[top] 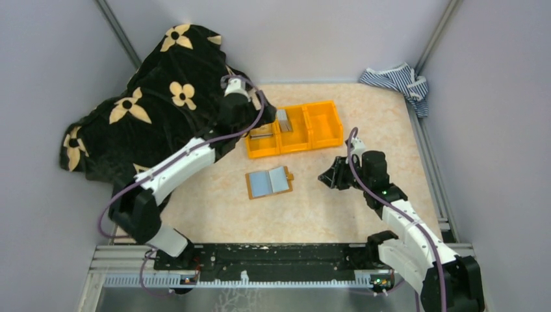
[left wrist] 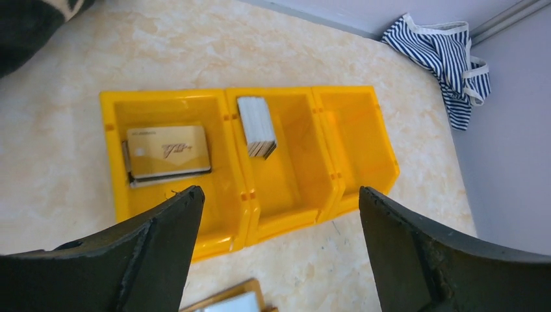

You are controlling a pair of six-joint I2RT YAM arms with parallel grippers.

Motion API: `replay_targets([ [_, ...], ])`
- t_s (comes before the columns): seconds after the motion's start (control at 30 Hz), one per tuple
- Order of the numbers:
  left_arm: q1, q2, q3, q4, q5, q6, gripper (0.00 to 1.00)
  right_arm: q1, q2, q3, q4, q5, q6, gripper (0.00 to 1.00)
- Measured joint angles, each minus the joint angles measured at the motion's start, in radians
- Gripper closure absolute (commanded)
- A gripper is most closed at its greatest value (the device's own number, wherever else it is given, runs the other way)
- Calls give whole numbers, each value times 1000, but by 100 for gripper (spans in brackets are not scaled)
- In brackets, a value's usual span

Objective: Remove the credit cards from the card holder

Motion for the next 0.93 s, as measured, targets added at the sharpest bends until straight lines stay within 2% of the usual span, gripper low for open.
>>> replay_targets([
  [0.2, 20, -251, -279, 63, 35, -6, 5, 0, 13, 0, 1, 17, 9, 64],
  [0.3, 18, -342, -365, 49, 12, 5, 4, 0, 26, 1, 3, 38, 15, 65],
  [0.63, 21, -452, -417, -68, -26, 53, 6, 0, 53, 19, 6, 90, 34, 65],
  [0.93, 21, -488, -420, -90, -21, 85, 8, 0, 57, 30, 2, 100, 34, 65],
])
